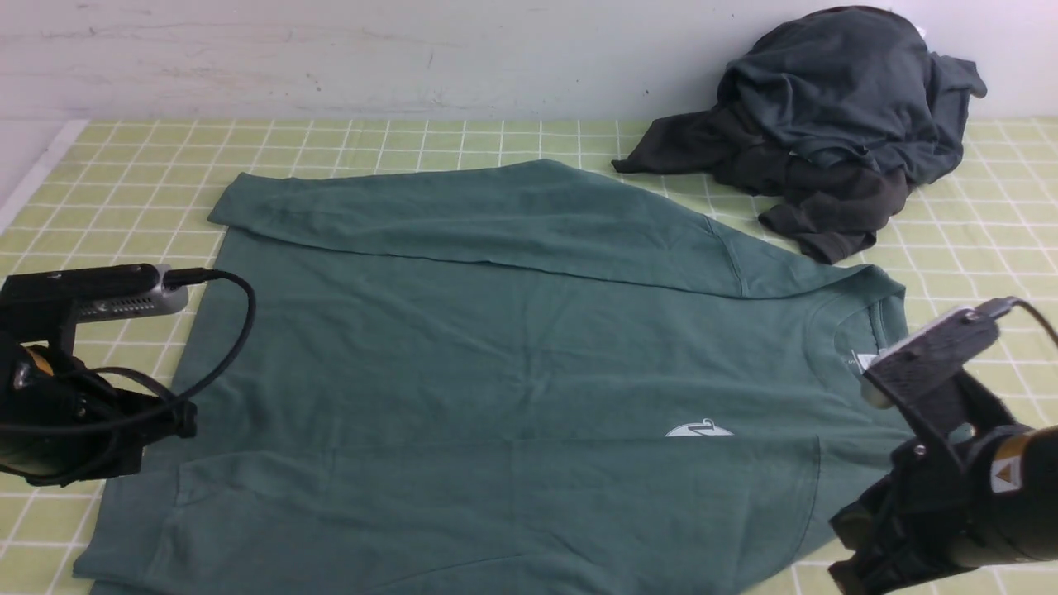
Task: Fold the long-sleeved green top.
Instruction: Use the left arm to clamp the cuff closest to it
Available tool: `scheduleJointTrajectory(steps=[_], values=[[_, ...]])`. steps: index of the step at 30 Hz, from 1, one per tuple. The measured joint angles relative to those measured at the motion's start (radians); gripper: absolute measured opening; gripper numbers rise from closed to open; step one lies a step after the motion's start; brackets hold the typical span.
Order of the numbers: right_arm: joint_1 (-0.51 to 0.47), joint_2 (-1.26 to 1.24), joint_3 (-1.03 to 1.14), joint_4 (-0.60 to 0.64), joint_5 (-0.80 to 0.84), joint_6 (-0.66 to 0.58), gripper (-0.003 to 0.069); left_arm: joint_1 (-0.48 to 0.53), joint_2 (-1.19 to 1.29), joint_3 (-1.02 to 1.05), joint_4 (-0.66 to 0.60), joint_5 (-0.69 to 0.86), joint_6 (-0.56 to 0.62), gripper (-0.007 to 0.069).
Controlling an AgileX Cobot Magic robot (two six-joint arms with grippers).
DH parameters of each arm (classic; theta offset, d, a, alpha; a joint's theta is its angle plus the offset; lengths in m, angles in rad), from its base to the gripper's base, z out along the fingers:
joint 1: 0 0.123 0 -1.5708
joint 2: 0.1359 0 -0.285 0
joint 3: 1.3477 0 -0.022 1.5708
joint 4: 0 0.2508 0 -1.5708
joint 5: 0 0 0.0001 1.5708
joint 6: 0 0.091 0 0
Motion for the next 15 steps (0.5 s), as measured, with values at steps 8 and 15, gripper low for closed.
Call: scheduleJointTrajectory(steps=[8,15], values=[[0.009,0.018,-0.008,0.123,0.005,-0.117,-0.0014,0.087,0.172,-0.088,-0.005,0.042,0.034,0.0283],[0.009,0.018,-0.008,0.129,0.005,-0.124,-0.0014,0.084,0.262,-0.09,-0.042,0.013,0.031,0.023]])
